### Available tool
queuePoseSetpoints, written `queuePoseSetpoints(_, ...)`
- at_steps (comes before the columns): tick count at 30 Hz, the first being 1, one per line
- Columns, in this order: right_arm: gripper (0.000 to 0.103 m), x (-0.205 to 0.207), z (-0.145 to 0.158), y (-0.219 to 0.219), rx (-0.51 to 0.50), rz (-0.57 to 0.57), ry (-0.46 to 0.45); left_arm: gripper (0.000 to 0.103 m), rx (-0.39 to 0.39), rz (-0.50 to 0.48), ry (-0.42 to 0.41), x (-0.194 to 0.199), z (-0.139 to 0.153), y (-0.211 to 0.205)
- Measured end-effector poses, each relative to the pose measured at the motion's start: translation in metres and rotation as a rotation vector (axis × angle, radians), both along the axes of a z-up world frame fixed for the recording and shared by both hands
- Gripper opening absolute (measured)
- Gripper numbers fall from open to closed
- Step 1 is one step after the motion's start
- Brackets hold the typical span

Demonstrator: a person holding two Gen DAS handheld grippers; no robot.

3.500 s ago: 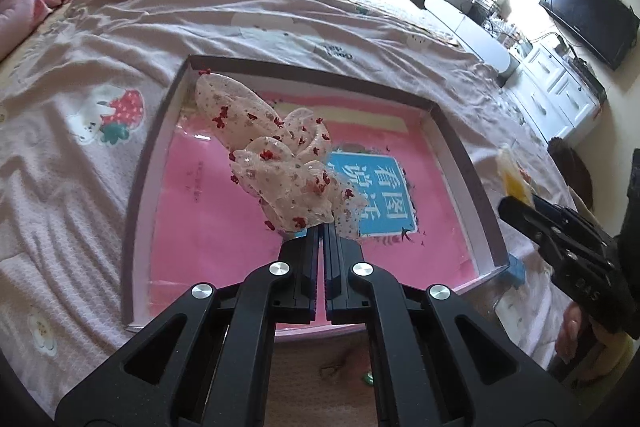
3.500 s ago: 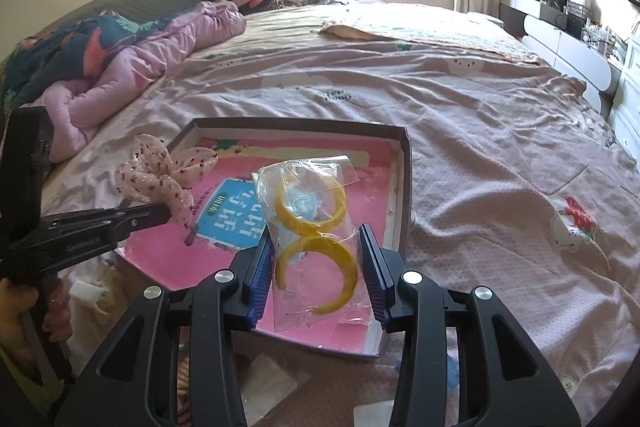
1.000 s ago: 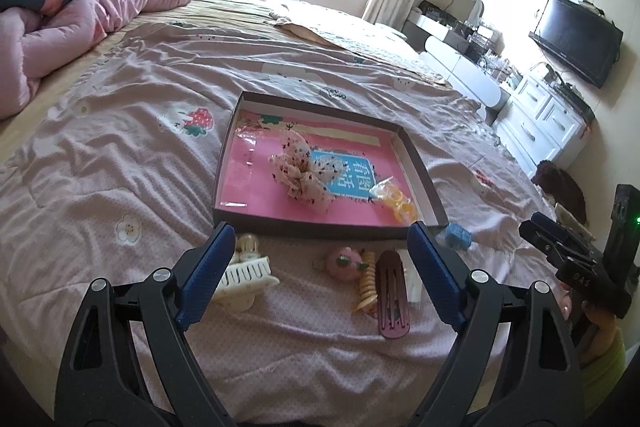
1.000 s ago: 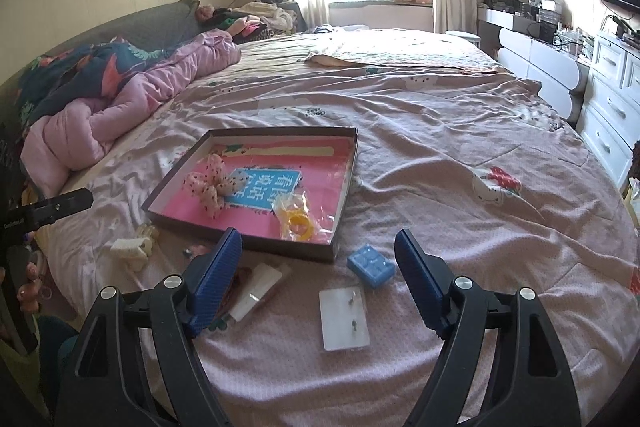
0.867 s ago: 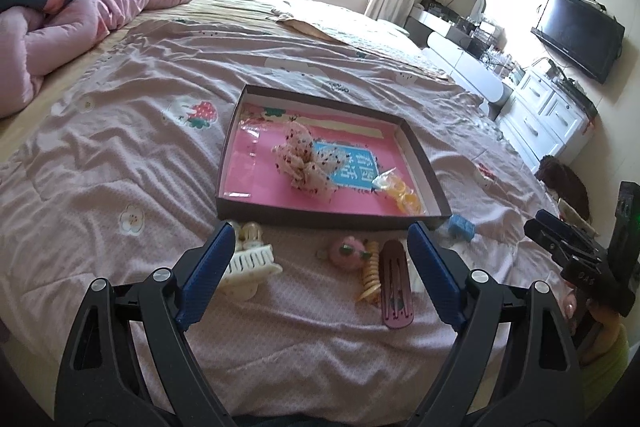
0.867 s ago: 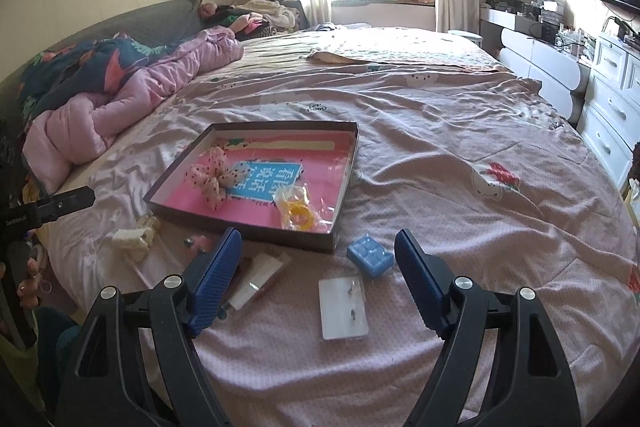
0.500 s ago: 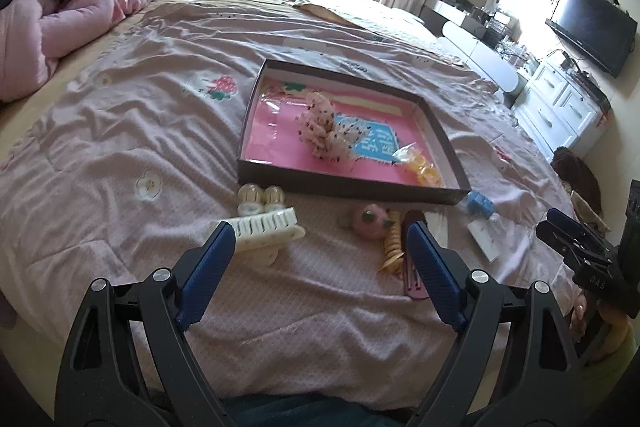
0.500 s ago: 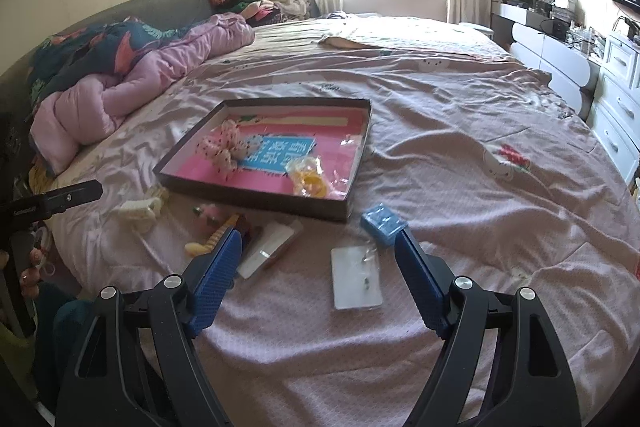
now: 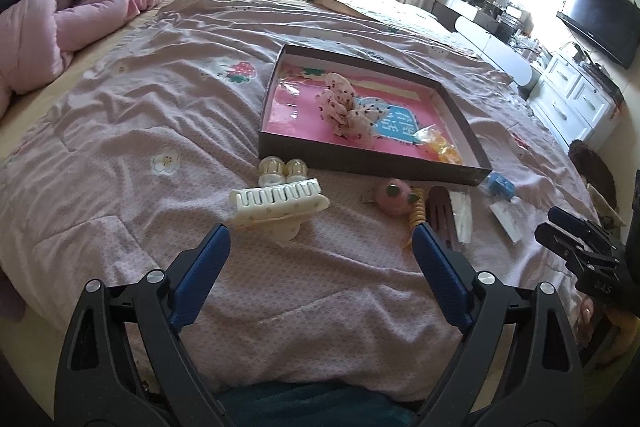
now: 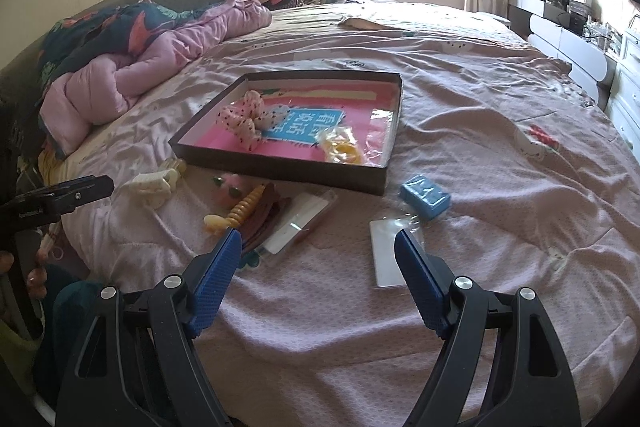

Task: Organize jewelry
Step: 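Withdraw both open tools from the box toward the remaining accessories, then grasp the white claw clip with the left tool while the right tool grasps the clear packet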

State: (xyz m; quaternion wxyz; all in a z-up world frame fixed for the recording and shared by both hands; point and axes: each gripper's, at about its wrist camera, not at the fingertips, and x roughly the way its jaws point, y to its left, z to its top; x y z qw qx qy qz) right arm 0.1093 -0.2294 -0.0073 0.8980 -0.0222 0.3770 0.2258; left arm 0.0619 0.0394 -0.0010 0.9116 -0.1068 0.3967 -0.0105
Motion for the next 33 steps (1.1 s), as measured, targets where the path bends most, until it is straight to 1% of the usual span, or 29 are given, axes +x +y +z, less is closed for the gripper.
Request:
queuePoseSetpoints(3, 0.076, -0.001, -0.005, 0.009, -0.005, 0.015, 0.005, 0.084, 0.009, 0.016, 0.001, 0.002, -0.005, 0.002)
queuePoseSetpoints(5, 0.076, 0.000, -0.009, 0.013, -0.008, 0.021, 0.007, 0.088, 0.009, 0.024, -0.002, 0.004, -0.008, 0.003)
queuePoseSetpoints(7, 0.074, 0.001, -0.013, 0.017, -0.012, 0.022, 0.014, 0.088, 0.008, 0.035, 0.006, 0.006, -0.012, 0.006)
queuePoseSetpoints(13, 0.054, 0.015, -0.033, 0.028, -0.026, 0.023, 0.066, 0.090, -0.033, 0.048, 0.032, 0.016, -0.019, 0.015)
queuePoseSetpoints(15, 0.047, 0.022, -0.041, 0.030, -0.021, 0.020, 0.098, 0.090, -0.036, 0.056, 0.036, 0.020, -0.019, 0.018)
queuePoseSetpoints(16, 0.045, 0.025, -0.044, 0.030, -0.014, 0.018, 0.111, 0.090, -0.039, 0.060, 0.037, 0.022, -0.019, 0.019)
queuePoseSetpoints(20, 0.041, 0.037, -0.054, 0.034, -0.002, 0.008, 0.148, 0.090, -0.038, 0.073, 0.057, 0.032, -0.022, 0.022)
queuePoseSetpoints(27, 0.039, 0.055, -0.062, 0.041, 0.034, 0.009, 0.198, 0.090, -0.061, 0.094, 0.107, 0.051, -0.031, 0.028)
queuePoseSetpoints(31, 0.039, 0.065, -0.068, 0.045, 0.059, 0.008, 0.228, 0.090, -0.080, 0.101, 0.155, 0.060, -0.040, 0.030)
queuePoseSetpoints(33, 0.039, 0.069, -0.069, 0.047, 0.059, 0.008, 0.224, 0.090, -0.093, 0.102, 0.180, 0.065, -0.044, 0.030)
